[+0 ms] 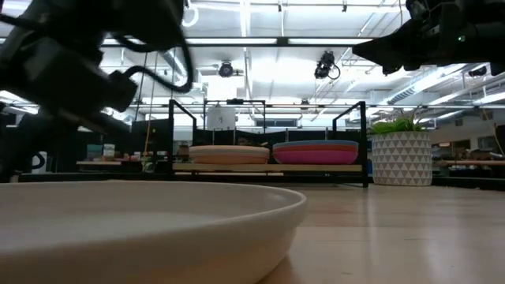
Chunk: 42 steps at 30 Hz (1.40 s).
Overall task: Place and stack plates onto a shelf
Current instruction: Stack the dark green plate on top of the blue plate on the shelf
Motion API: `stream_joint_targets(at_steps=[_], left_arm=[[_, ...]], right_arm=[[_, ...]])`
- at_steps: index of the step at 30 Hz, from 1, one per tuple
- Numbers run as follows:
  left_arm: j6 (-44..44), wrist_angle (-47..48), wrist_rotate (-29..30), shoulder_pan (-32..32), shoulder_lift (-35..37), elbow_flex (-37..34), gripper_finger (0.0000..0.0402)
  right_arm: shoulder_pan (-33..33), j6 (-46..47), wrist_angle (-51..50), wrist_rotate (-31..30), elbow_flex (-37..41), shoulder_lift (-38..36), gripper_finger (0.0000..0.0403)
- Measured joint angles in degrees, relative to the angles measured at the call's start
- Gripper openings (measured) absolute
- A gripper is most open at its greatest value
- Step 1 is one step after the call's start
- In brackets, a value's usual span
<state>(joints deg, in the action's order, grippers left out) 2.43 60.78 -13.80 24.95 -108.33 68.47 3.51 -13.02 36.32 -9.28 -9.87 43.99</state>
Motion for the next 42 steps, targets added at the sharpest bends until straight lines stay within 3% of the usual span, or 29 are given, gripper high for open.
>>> stream_joint_targets(at_steps=[4,9,16,20,27,31,33,37,42], left_arm=[[3.03,0.86,0.04,0.82,0.0,-1.59,0.0082],[6.09,2.91,-0.28,0.95,0.0,-1.6,0.0015],[9.96,13.04,0.37,0.41,0.32,-0.23,0.0014],[10.05,18.76,4.28,-2.38,1.97,3.64,0.0014],[3.79,11.85,18.41,-13.33,8.8,8.93,0.0013],[0.5,3.21,28.65,-22.1,11.36,9.0,0.0013],[-2.21,-2.14,30.77,-26.78,11.41,9.0,0.0013],[-6.24,-12.63,28.36,-35.56,11.4,8.96,0.0013],[-14.05,-19.2,17.05,-44.39,11.34,10.35,0.0019]], right_arm=[[0.0,0.0,0.0,0.0,0.0,-0.01,0.002],[0.0,0.0,0.02,0.0,0.0,0.0,0.002],[0.0,0.0,0.04,0.0,0.0,-0.02,0.002],[0.0,0.0,0.15,0.0,0.0,-0.01,0.002],[0.0,0.0,0.48,0.01,0.0,-0.02,0.002],[0.0,0.0,0.45,0.01,0.0,-0.01,0.002],[0.0,0.0,0.45,0.0,0.0,-0.01,0.002],[0.0,0.0,0.39,0.0,0.0,0.0,0.002],[0.0,-0.07,0.37,-0.02,0.0,0.0,0.002]])
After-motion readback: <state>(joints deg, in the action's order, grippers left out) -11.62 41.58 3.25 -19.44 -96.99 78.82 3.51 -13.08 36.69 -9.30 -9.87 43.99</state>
